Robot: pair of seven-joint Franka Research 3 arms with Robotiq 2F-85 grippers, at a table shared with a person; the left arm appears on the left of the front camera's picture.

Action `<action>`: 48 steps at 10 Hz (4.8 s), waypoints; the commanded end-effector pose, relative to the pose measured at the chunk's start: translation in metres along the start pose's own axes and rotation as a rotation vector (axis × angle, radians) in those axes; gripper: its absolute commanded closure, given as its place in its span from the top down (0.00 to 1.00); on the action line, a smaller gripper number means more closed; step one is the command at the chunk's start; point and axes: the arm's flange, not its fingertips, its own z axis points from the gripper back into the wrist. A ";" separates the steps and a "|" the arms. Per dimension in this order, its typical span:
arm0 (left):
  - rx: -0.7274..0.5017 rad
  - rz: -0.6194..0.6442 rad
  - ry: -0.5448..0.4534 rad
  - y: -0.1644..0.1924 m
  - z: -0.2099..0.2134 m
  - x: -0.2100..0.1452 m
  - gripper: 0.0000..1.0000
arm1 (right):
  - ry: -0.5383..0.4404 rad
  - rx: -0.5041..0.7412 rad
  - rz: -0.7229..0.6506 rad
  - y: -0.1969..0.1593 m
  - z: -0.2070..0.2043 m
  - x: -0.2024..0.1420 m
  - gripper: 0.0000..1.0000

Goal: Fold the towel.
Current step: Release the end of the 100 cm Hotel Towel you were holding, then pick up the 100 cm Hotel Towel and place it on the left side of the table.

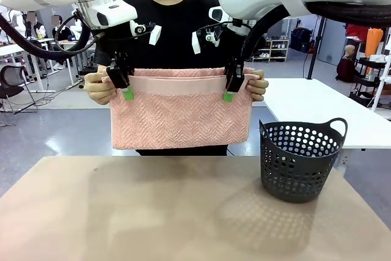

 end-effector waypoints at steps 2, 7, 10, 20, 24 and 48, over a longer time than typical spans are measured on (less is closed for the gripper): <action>0.009 -0.013 0.007 0.002 0.004 0.000 1.00 | 0.003 -0.011 -0.021 0.000 0.003 -0.005 0.64; 0.090 0.093 -0.039 -0.010 0.043 0.004 1.00 | -0.091 -0.038 -0.065 0.005 0.055 -0.007 1.00; 0.144 0.240 -0.144 -0.032 0.104 -0.023 1.00 | -0.200 -0.010 -0.245 0.011 0.120 -0.048 1.00; 0.252 0.918 -0.166 -0.103 0.178 -0.201 1.00 | -0.128 -0.164 -0.915 0.036 0.180 -0.203 1.00; 0.252 0.918 -0.166 -0.103 0.178 -0.201 1.00 | -0.153 -0.167 -0.924 0.032 0.197 -0.216 1.00; 0.252 0.918 -0.166 -0.103 0.178 -0.201 1.00 | -0.153 -0.167 -0.924 0.032 0.197 -0.216 1.00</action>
